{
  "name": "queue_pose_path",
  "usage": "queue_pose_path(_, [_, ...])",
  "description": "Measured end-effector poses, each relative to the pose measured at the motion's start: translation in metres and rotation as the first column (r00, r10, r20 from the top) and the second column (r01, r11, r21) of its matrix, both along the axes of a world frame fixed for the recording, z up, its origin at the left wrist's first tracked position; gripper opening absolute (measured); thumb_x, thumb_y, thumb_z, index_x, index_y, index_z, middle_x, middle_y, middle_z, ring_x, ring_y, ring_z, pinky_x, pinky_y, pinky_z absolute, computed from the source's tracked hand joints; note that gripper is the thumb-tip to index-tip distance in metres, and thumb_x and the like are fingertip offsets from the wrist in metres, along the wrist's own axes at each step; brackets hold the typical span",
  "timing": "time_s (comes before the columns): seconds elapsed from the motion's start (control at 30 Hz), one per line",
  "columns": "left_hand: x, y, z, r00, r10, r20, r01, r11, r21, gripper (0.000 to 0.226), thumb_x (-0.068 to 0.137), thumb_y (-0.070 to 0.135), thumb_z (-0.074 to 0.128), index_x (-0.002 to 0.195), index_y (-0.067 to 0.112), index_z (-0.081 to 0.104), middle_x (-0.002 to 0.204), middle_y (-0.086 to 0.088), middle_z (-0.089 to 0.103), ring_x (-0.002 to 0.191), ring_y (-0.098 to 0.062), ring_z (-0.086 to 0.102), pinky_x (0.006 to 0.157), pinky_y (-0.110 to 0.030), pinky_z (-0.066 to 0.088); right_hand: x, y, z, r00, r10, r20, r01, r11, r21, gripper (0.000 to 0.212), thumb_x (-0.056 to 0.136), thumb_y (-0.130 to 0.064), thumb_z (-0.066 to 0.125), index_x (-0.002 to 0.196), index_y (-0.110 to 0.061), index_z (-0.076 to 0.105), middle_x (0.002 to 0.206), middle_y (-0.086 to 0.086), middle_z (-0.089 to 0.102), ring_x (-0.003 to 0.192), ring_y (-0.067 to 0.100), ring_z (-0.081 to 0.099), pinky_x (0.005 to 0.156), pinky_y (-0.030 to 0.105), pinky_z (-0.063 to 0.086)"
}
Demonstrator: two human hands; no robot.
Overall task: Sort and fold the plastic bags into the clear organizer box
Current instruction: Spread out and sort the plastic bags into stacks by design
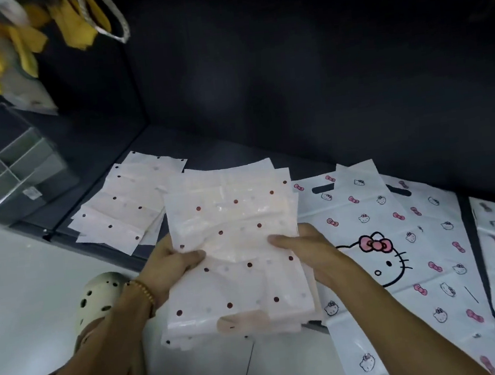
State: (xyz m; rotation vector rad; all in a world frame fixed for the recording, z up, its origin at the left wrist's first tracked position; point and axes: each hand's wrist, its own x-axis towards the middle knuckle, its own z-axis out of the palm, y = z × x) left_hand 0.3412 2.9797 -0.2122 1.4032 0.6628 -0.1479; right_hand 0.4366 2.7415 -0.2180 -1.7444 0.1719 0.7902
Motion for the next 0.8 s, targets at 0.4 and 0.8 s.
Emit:
queue_pose_path(0.4, [0.031,0.016,-0.042,0.981,-0.075,-0.181,0.183,0.670,0.719,0.041,0.082,0.005,0.061,0.122,0.012,0.053,0.122,-0.011,0.057,0.108,-0.030,0.055,0.098,-0.040,0.046,0.039,0.029,-0.033,0.826,-0.091,0.556,0.326,0.882,-0.339,0.054,0.091,-0.018,0.060,0.139,-0.003,0.040,0.119,0.012,0.058,0.104,0.023,0.059,0.086,0.023,0.048])
queue_pose_path(0.8, [0.032,-0.065,-0.068,0.733,-0.625,-0.269,0.371,0.036,0.928,0.054,0.094,0.049,0.037,0.143,0.030,0.031,0.153,0.003,0.029,0.143,-0.018,0.017,0.115,-0.034,0.016,0.045,-0.049,-0.060,0.673,0.696,0.252,-0.045,0.378,-0.925,0.061,0.098,-0.052,0.026,0.151,-0.023,0.015,0.161,0.001,0.007,0.147,0.022,0.009,0.111,0.049,0.027])
